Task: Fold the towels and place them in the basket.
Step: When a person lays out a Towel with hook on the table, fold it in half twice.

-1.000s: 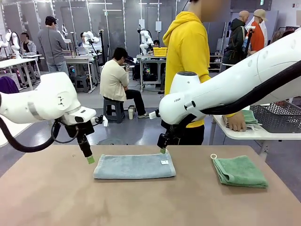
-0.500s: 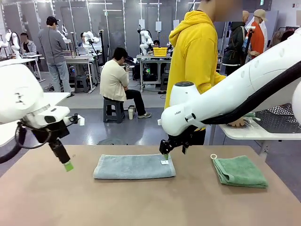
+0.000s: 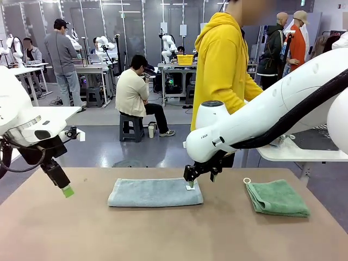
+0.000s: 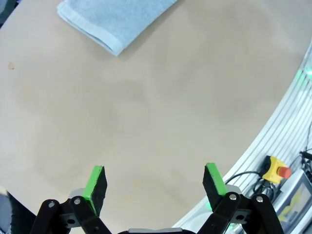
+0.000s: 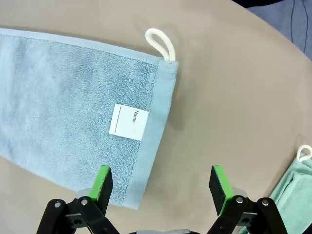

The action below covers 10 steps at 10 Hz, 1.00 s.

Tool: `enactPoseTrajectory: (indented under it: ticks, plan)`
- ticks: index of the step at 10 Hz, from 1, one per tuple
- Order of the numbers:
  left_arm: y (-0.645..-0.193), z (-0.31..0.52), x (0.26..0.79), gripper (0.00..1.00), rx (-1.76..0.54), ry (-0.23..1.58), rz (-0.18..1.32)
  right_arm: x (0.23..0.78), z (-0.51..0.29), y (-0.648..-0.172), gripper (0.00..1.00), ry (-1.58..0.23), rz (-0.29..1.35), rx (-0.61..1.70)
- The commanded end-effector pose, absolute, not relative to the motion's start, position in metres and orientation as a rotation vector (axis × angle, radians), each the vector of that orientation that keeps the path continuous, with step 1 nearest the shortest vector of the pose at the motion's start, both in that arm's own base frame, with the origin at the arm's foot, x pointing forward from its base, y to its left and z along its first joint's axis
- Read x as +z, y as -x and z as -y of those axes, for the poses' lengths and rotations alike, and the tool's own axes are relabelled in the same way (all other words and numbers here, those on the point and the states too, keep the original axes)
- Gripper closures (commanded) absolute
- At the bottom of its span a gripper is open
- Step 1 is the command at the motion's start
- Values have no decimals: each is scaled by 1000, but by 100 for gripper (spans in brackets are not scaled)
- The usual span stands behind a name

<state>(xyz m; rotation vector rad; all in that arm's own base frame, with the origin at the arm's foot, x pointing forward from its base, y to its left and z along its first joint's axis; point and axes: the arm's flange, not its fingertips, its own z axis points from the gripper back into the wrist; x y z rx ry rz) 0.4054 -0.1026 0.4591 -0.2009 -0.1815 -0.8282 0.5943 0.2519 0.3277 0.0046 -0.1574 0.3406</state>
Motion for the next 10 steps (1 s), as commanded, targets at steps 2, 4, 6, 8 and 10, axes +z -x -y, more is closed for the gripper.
enactPoseTrajectory:
  ticks: [2,4,6,8,10]
  plan:
    - [-408,106,456,0,-847,211,170,331,-251,-594,0,-3,160,339]
    - [-408,106,456,0,-847,211,170,328,-252,-594,0,-5,158,341]
    - [-408,106,456,0,-847,211,170,320,-255,-601,0,-43,146,275]
    - [-408,106,456,0,-847,211,170,313,-256,-611,0,-87,147,220]
    - [-408,106,456,0,-847,211,170,305,-253,-619,0,-105,143,199]
